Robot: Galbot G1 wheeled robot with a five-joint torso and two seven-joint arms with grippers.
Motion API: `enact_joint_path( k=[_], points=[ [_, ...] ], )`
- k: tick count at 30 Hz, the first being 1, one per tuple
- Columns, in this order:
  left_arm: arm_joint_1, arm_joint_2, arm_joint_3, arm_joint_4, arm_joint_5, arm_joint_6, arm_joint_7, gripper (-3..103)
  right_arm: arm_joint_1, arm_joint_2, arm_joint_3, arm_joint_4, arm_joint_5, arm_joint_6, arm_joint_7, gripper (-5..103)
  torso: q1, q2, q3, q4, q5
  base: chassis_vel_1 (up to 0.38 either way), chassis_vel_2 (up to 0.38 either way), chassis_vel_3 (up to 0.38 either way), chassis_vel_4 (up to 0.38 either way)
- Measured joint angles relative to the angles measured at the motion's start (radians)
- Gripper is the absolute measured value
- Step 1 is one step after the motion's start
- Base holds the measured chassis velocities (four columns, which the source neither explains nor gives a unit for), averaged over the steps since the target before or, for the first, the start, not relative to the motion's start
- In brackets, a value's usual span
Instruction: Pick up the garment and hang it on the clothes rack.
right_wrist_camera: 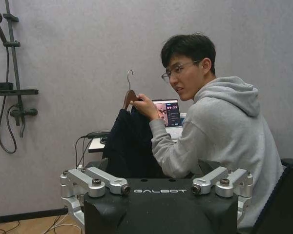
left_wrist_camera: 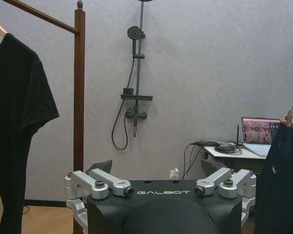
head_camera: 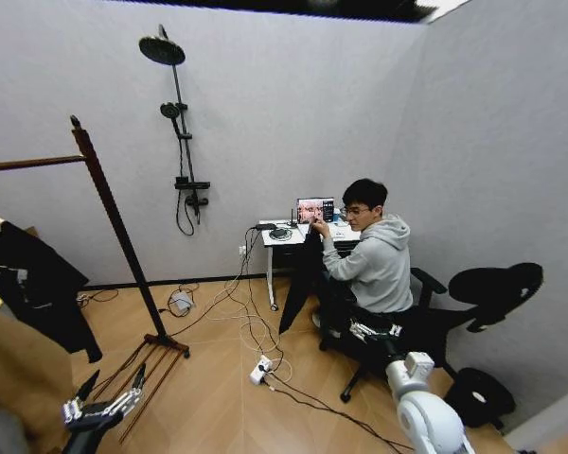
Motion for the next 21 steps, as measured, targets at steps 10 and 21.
enact_joint_path(
  k=[10,21],
  points=[
    [0.0,0.0,0.0,0.0,0.0,0.0,0.0,100,-0.028,-0.018,0.001,-0.008,0.006,0.005,0.0,100,0.0,0.0,0.0,-0.0002,0.0,0.081,-0.077,-0.074,0.08],
    [0.0,0.0,0.0,0.0,0.0,0.0,0.0,100,-0.031,-0.021,-0.01,-0.011,0.003,0.005,-0.003,100,0.0,0.0,0.0,0.0002,0.0,0.111,-0.053,-0.046,0.108]
  ],
)
